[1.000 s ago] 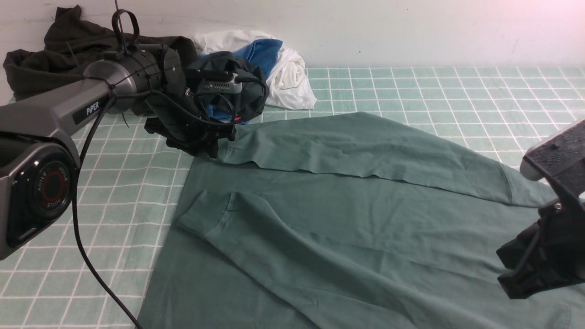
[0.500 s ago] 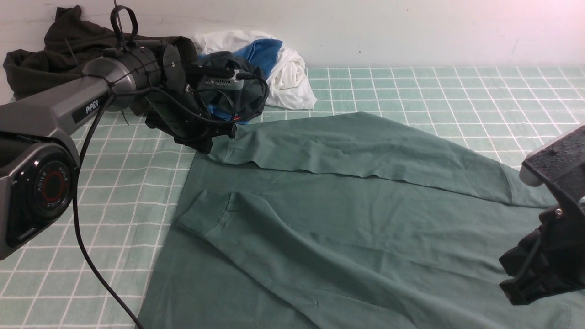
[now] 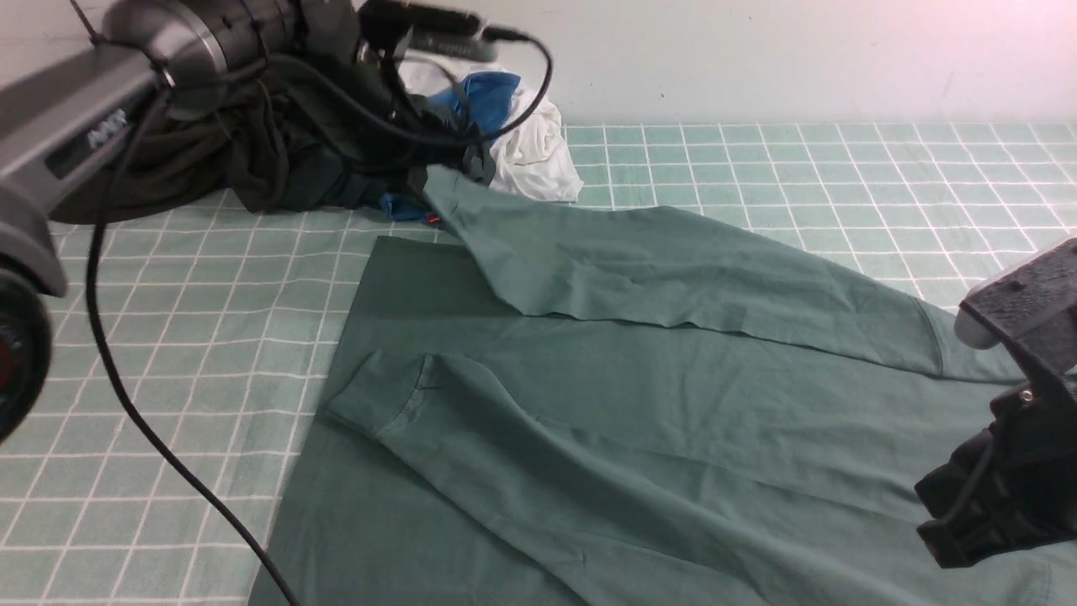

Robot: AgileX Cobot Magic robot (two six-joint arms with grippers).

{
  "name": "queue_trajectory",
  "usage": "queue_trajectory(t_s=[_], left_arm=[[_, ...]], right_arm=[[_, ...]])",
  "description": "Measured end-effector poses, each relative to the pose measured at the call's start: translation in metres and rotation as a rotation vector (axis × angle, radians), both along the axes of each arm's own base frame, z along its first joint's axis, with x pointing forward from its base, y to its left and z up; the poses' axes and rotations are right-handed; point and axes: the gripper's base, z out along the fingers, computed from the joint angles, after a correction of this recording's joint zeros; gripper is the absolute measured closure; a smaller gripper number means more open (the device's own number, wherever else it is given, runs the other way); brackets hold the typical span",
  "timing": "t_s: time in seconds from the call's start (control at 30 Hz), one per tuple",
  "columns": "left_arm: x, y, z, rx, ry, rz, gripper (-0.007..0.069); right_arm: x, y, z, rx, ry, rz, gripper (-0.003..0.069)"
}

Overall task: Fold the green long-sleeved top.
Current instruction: Use the left arm to drag and drop the cuff onto the cuff closest to the left arm

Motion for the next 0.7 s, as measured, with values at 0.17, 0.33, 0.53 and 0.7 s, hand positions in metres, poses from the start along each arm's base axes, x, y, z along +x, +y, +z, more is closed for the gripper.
queue_trajectory(t_s=[0.17,0.33,0.53,0.7], left_arm=[[-0.061,0.001,0.064,-0.027,0.018,-0.009,0.0618],[-0.127,0.023,0.07,-0.02,0.087,0.024,0.0618],[-0.184,0.044,-0.014,0.018,0.243,0.056,0.0607],[-0.211,0.052,-0.087,0.038,0.347,0.062,0.0487]], right_arm=[[-0.006,-0.001,0.003,0.005,0.017,-0.001,0.0675],[-0.019,-0.006,0.016,0.026,-0.033,0.001,0.0675],[-0.034,-0.01,0.028,0.062,-0.067,0.0,0.0675],[-0.037,-0.01,0.027,0.061,-0.04,0.001,0.0675]])
